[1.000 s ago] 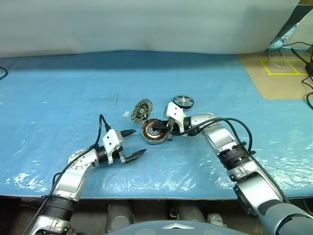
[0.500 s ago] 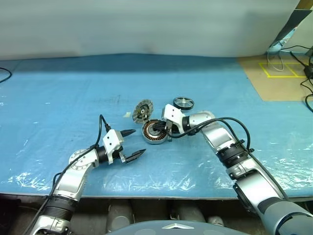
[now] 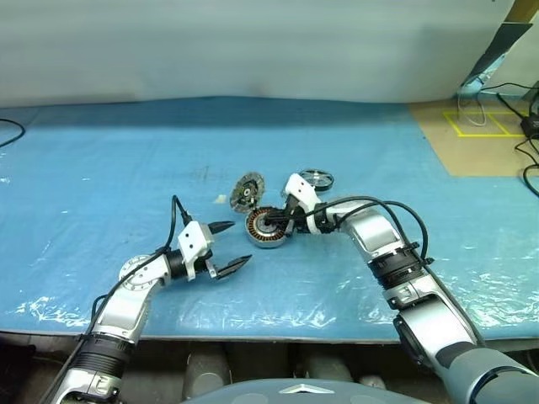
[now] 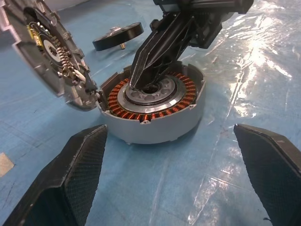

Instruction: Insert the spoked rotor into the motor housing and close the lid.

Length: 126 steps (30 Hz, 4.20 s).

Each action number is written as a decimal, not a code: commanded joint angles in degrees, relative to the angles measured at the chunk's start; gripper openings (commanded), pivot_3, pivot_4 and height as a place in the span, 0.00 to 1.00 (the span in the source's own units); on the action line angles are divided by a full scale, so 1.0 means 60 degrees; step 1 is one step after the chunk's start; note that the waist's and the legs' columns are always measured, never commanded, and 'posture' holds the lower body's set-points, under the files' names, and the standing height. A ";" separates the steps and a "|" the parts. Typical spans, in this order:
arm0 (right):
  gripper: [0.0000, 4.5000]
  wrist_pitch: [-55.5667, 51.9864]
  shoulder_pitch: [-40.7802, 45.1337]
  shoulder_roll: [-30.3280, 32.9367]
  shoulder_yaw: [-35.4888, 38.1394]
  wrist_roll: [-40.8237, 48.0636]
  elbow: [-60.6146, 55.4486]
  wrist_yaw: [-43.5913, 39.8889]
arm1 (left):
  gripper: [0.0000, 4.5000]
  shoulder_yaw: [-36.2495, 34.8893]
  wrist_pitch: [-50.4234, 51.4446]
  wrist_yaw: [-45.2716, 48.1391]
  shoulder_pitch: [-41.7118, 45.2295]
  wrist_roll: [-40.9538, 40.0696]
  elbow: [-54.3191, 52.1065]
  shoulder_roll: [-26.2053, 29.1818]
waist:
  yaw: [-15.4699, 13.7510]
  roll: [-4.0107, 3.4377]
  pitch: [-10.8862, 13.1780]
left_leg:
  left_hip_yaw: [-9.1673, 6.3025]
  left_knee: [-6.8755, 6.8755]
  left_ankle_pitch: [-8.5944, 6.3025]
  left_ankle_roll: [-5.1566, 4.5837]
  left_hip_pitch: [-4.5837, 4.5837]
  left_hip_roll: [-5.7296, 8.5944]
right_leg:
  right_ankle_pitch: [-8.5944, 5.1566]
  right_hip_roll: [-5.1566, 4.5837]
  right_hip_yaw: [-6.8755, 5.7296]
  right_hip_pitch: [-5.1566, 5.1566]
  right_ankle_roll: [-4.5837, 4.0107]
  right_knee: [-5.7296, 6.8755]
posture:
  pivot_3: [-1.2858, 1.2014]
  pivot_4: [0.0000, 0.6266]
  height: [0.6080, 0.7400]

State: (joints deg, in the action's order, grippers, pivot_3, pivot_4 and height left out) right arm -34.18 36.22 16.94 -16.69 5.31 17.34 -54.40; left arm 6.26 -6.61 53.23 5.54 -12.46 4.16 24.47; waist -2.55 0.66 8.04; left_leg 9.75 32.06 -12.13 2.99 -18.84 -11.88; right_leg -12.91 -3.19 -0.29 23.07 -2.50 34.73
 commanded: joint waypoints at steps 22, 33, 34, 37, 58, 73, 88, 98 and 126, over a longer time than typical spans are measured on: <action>0.01 0.1410 -0.0663 0.0371 0.0850 0.1203 -0.1507 0.0207 | 1.00 -0.0080 0.0672 -0.0192 0.0204 -0.0160 -0.0949 0.0038 | 0.0026 0.0009 -0.0077 | 0.0010 -0.0135 0.0011 0.0001 -0.0104 0.0017 | 0.0065 0.0003 0.0009 0.0108 -0.0031 -0.0156 | 0.52 0.24 1.00; 0.01 0.0896 -0.0619 0.0830 0.0510 0.1612 -0.2386 -0.0571 | 1.00 -0.0110 0.0416 -0.0070 0.0156 -0.0152 -0.0681 0.0076 | 0.0021 -0.0009 -0.0015 | 0.0006 -0.0146 0.0003 0.0083 -0.0213 -0.0052 | 0.0076 0.0141 -0.0004 0.0217 -0.0035 -0.0159 | 0.52 0.24 1.00; 0.01 0.0990 -0.0609 0.0908 0.0398 0.1480 -0.2267 -0.0619 | 1.00 -0.0116 0.0371 -0.0059 0.0138 -0.0152 -0.0633 0.0077 | 0.0024 -0.0016 0.0009 | 0.0006 -0.0144 0.0001 0.0086 -0.0209 -0.0049 | 0.0077 0.0136 -0.0002 0.0216 -0.0035 -0.0155 | 0.52 0.24 1.00; 0.01 0.1273 -0.0575 0.1009 0.0154 0.1186 -0.1987 -0.0672 | 1.00 -0.0112 0.0261 -0.0027 0.0094 -0.0149 -0.0527 0.0079 | 0.0019 -0.0016 0.0024 | 0.0007 -0.0124 0.0012 0.0098 -0.0195 -0.0049 | 0.0072 0.0131 0.0004 0.0200 -0.0048 -0.0153 | 0.52 0.24 1.00; 0.01 0.3101 -0.0198 0.1328 -0.1399 -0.0972 -0.0788 -0.1011 | 1.00 -0.0155 0.0182 0.0064 0.0099 -0.0208 -0.0439 0.0139 | 0.0025 -0.0016 0.0029 | 0.0009 -0.0085 0.0041 0.0092 -0.0177 -0.0058 | 0.0081 0.0129 -0.0001 0.0188 -0.0102 -0.0105 | 0.52 0.24 1.00; 0.01 0.3385 -0.0392 0.1835 -0.1996 -0.1685 -0.0111 -0.1744 | 1.00 -0.0076 0.0159 -0.0044 0.0117 -0.0129 -0.0405 0.0010 | -0.0082 -0.0009 0.0024 | 0.0010 0.0009 0.0001 0.0024 -0.0038 -0.0045 | 0.0046 0.0063 0.0024 0.0043 -0.0076 -0.0015 | 0.52 0.24 1.00; 0.01 0.2070 0.0540 0.1474 0.0862 0.1132 -0.1711 -0.1675 | 1.00 -0.0045 0.0576 0.0139 0.0328 -0.0617 -0.0824 -0.0079 | 0.0005 -0.0007 0.0075 | 0.0012 0.0018 0.0002 0.0019 -0.0196 0.0001 | 0.0037 0.0044 0.0009 0.0204 -0.0064 0.0003 | 0.52 0.24 1.00; 0.05 0.4008 0.3438 0.2009 0.0855 -0.1389 0.3810 0.1301 | 1.00 0.0200 0.1782 0.0129 0.0471 -0.1334 -0.2154 -0.0258 | 0.0026 -0.0002 0.0115 | 0.0015 0.0039 0.0015 0.0039 -0.0193 0.0008 | 0.0045 0.0039 0.0013 0.0202 -0.0077 0.0017 | 0.52 0.24 1.00; 0.74 0.4798 0.4823 0.1449 0.0288 -0.3029 0.7840 0.0228 | 1.00 0.0170 0.0581 0.0809 -0.0198 -0.1108 -0.0634 -0.0214 | 0.0009 -0.0027 0.0150 | 0.0019 0.0079 0.0014 -0.0038 -0.0222 -0.0014 | 0.0041 0.0036 -0.0018 0.0216 -0.0094 0.0045 | 0.52 0.24 1.00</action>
State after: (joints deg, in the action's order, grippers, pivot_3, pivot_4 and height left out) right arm -6.26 65.11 25.16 -15.02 -12.60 64.75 -52.67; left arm 7.10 -1.12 57.48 4.34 -19.53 0.38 23.35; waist -2.50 0.50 8.94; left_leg 9.87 32.54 -12.05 2.76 -20.17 -11.96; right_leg -12.67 -2.97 -0.40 24.37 -3.06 35.01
